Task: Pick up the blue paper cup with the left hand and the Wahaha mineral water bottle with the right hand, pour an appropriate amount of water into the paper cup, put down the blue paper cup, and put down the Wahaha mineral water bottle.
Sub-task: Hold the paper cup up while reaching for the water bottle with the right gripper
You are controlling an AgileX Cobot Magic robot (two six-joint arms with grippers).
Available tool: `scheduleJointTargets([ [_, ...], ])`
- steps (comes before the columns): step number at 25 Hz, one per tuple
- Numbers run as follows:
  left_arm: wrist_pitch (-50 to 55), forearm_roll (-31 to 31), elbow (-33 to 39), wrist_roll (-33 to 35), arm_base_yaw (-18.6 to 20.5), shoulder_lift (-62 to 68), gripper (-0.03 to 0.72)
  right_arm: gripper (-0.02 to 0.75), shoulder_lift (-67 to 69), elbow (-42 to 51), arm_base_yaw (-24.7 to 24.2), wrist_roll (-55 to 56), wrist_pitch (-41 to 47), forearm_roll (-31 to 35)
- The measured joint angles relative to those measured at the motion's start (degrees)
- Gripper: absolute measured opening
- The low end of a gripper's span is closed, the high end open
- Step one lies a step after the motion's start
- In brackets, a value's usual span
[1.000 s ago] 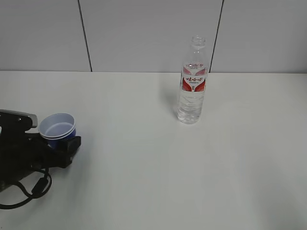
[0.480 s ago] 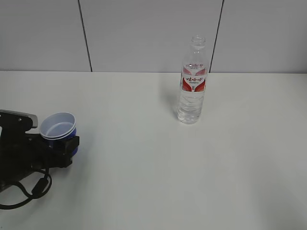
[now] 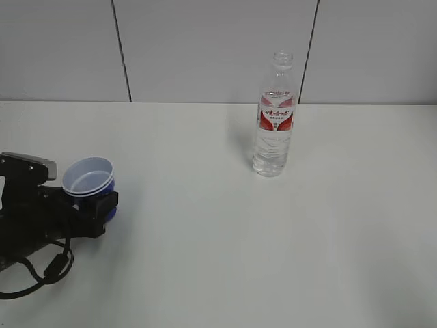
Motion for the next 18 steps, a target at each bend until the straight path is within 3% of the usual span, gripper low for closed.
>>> scheduleJointTargets([
  [4,0.0,1.35,0.0,0.0,0.0,-3.11,0.501,0.587,0.63,-1.77,0.0,0.0,-2.37,0.01],
  [9,0.0,2.53,0.0,0.0,0.0,-5.97,0.501,0.587,9.84,-3.25,0.0,0.0,-13.36,-0.02],
  [18,0.0,2.8,0.0,0.0,0.0,-6.45,0.501,0.587,32.24,-3.25,0.0,0.0,-48.43,-0.02],
])
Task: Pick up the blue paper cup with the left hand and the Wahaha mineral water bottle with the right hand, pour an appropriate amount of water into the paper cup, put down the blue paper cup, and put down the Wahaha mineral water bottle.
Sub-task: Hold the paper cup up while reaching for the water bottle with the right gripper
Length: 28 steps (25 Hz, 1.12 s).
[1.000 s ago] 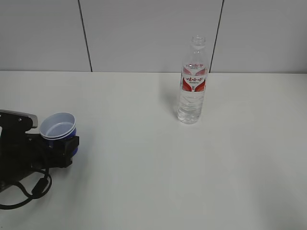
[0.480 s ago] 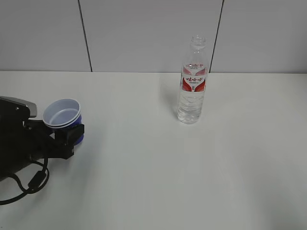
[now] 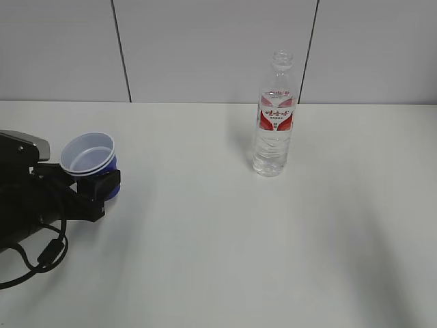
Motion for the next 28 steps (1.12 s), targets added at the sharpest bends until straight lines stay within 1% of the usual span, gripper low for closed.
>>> scheduleJointTargets([
  [4,0.0,0.23,0.0,0.0,0.0,0.0,0.501,0.587,8.79,0.0,0.0,0.0,-14.18,0.0],
  [7,0.0,0.98,0.0,0.0,0.0,0.0,0.501,0.587,15.26,0.0,0.0,0.61,-21.42,0.0],
  [18,0.0,2.08,0.0,0.0,0.0,0.0,0.501,0.587,41.29,0.0,0.0,3.24,-37.8,-0.58],
  [23,0.0,2.08,0.0,0.0,0.0,0.0,0.501,0.587,52.48,-0.1,0.1,5.61,-46.87,-3.88],
  [26,0.0,2.08,0.0,0.0,0.0,0.0,0.501,0.587,58.15,-0.22,1.42,6.12,-51.75,-4.37],
  [28,0.0,2.08,0.0,0.0,0.0,0.0,0.501,0.587,61.58,-0.22,3.39,6.23,-54.31,-4.17],
])
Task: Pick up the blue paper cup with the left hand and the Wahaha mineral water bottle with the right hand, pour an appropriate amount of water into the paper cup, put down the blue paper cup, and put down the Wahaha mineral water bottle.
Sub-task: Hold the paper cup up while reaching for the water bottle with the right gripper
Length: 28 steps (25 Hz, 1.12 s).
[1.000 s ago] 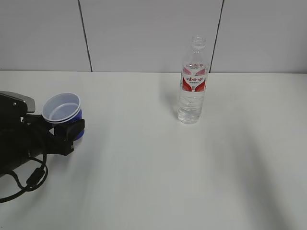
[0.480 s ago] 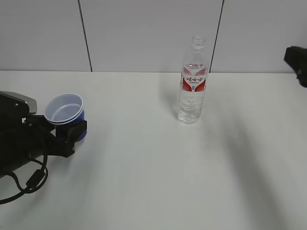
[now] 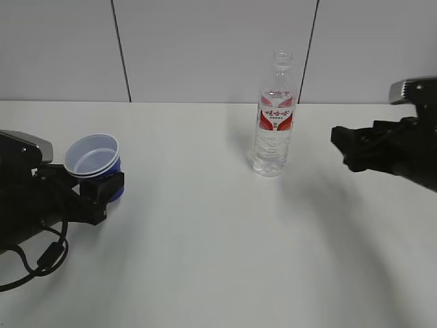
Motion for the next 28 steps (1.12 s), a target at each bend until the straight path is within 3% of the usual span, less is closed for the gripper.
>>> scheduleJointTargets([
  [2,0.0,0.0,0.0,0.0,0.0,0.0,0.501,0.587,2.79,0.0,2.75,-0.58,-2.16,2.75],
  [8,0.0,0.0,0.0,0.0,0.0,0.0,0.501,0.587,9.53,-1.0,15.59,-10.98,-10.47,23.65],
  [14,0.0,0.0,0.0,0.0,0.0,0.0,0.501,0.587,15.52,-6.83,24.03,-16.57,-12.27,39.27],
  [23,0.0,-0.1,0.0,0.0,0.0,0.0,0.501,0.587,19.11,-13.69,26.79,-23.51,-12.85,50.68],
  [28,0.0,-0.1,0.0,0.0,0.0,0.0,0.501,0.587,19.11,-13.78,26.79,-23.61,-15.6,51.06],
])
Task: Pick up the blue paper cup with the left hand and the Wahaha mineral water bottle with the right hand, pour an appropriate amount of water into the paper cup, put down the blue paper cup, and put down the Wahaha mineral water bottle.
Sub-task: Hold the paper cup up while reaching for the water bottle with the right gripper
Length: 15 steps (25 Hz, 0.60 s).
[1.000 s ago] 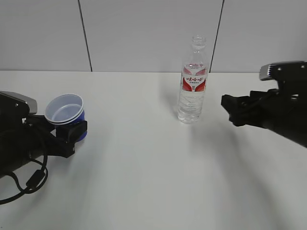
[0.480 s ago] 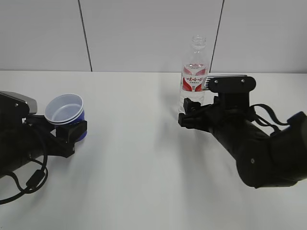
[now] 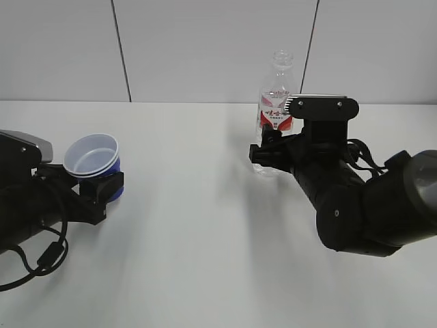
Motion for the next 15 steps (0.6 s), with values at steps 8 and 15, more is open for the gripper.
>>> scheduleJointTargets([
  [8,0.0,0.0,0.0,0.0,0.0,0.0,0.501,0.63,1.0,0.0,0.0,0.0,-1.04,-1.32],
  [15,0.0,-0.09,0.0,0.0,0.0,0.0,0.501,0.667,4.43,-0.52,0.0,1.06,-1.17,-3.91],
])
